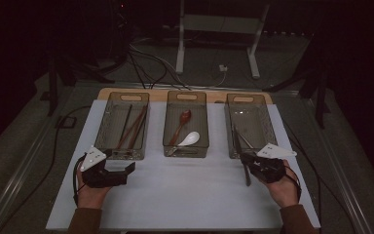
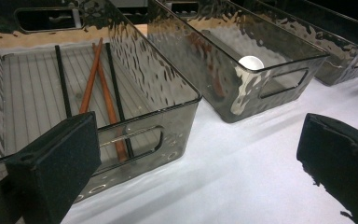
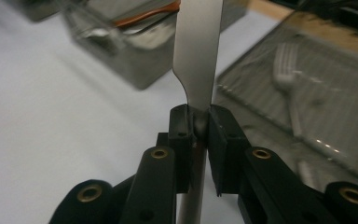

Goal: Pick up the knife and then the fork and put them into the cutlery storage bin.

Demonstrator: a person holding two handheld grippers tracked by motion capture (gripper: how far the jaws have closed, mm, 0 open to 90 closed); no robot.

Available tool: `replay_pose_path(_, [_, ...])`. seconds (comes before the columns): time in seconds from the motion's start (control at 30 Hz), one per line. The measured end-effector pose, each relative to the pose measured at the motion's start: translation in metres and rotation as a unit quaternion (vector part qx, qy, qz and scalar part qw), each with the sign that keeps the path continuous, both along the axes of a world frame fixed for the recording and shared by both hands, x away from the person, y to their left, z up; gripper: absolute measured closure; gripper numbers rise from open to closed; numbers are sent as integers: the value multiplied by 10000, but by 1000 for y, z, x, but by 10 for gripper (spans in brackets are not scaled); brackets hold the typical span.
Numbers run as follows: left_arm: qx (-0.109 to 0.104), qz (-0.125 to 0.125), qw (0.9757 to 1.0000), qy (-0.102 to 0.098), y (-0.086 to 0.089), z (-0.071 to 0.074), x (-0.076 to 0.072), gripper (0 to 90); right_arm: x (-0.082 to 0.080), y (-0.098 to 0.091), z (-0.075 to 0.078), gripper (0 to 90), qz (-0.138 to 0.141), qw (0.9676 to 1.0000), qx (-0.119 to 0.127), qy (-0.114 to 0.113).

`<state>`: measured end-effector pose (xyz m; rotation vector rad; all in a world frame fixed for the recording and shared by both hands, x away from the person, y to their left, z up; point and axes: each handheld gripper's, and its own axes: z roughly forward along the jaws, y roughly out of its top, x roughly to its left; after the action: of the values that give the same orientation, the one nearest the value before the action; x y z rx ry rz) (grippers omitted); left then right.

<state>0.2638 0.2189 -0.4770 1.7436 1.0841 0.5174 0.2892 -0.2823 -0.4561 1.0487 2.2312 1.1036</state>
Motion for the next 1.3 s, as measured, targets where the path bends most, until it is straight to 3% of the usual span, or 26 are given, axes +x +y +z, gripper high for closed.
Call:
replay_pose_path(0.03, [-9, 5, 10000, -7, 0, 0, 0, 6, 2, -3, 1, 810, -70, 10000, 26, -43])
replay_pose_path(0.07, [-20, 10, 10000, -11, 0, 0, 0, 6, 3, -5, 3, 900, -171, 9998, 59, -113])
replay_pose_path(0.13, [-18, 11, 10000, 0, 1, 0, 0, 6, 6, -15, 11, 900, -396, 9984, 328, -253])
replay_pose_path(0.17, [-21, 11, 10000, 7, 0, -1, 0, 6, 8, -17, 15, 900, -487, 9979, 254, -337])
replay_pose_path(0.2, [1, -6, 10000, 25, 0, -1, 1, 6, 11, -16, 18, 900, -549, 9980, 17, -328])
replay_pose_path(0.23, [2, -12, 10000, 37, -1, -1, 0, 6, 14, -15, 19, 900, -553, 9984, -45, -136])
replay_pose_path(0.27, [16, -35, 10000, 32, -2, -2, 0, 6, 15, -12, 18, 900, -625, 9979, -139, -111])
replay_pose_path(0.37, [16, -23, 10000, 50, -1, -2, 1, 6, 10, 5, 16, 900, -342, 9991, -214, -160])
replay_pose_path(0.43, [4, -20, 10000, 34, 0, -1, 0, 6, 11, 17, 11, 900, -116, 9997, -214, -41])
replay_pose_path(0.5, [-47, -4, 10000, 8, 1, 0, -1, 6, 6, 30, 4, 722, 92, 9993, -374, -27])
replay_pose_path(0.53, [-55, 13, 10000, 4, 1, 0, -1, 6, 3, 37, -1, 706, 144, 9976, -677, -77])
replay_pose_path(0.57, [-59, 19, 10000, 12, 2, 0, -1, 6, 2, 42, -7, 675, 173, 9956, -922, 13])
replay_pose_path(0.67, [-29, -8, 10000, 11, 1, 0, -1, 6, 9, 48, -27, 662, 58, 9926, -1129, 444])
replay_pose_path(0.73, [-36, -7, 10000, 7, 1, 0, -1, 6, 18, 48, -37, 693, -29, 9913, -1139, 657])
replay_pose_path(0.8, [-28, -4, 10000, 8, 1, 0, -1, 6, 29, 46, -43, 705, -124, 9919, -940, 847])
replay_pose_path(0.87, [-37, 5, 10000, 10, 1, 0, -1, 6, 36, 46, -46, 706, -109, 9918, -855, 939])
replay_pose_path(0.9, [-32, 10, 10000, 15, 2, -1, 0, 6, 38, 48, -48, 710, -115, 9907, -982, 933])
replay_pose_path(1.03, [-29, 1, 10000, 27, 1, -1, -1, 6, 44, 53, -59, 728, -120, 9886, -995, 1121])
replay_pose_path(1.13, [-28, 7, 10000, 41, 1, -2, 0, 6, 44, 55, -58, 784, -117, 9872, -1007, 1227])
replay_pose_path(1.23, [0, -31, 10000, 24, -1, -1, 0, 6, 43, 63, -56, 805, -248, 9841, -1275, 1211])
replay_pose_path(1.3, [-6, -33, 10000, 25, -1, -1, 0, 6, 40, 65, -56, 808, -317, 9846, -1292, 1131])
